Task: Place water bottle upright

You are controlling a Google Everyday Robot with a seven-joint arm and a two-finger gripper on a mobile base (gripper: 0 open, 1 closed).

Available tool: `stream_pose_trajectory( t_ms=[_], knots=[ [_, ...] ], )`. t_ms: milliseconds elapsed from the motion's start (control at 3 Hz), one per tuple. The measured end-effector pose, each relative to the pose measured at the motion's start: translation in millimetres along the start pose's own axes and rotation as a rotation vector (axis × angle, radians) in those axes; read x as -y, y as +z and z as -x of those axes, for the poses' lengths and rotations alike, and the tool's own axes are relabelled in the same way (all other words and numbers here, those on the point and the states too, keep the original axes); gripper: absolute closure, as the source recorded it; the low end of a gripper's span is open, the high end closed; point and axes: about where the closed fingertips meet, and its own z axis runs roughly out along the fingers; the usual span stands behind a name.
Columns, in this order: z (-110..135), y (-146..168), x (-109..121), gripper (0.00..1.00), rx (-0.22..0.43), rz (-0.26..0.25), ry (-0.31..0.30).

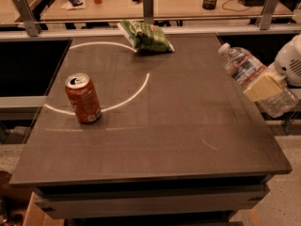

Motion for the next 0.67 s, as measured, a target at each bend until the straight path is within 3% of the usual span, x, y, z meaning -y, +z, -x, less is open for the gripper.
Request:
stream_pose_trajectory(
  t_ms=[333, 667],
  knots=[
    [-1.2, -22.9, -5.8, 1.0, 0.206, -0.027, -0.027],
    [18.4, -40.7, 14.2, 1.0, 0.437, -0.082, -0.029]
  ],
)
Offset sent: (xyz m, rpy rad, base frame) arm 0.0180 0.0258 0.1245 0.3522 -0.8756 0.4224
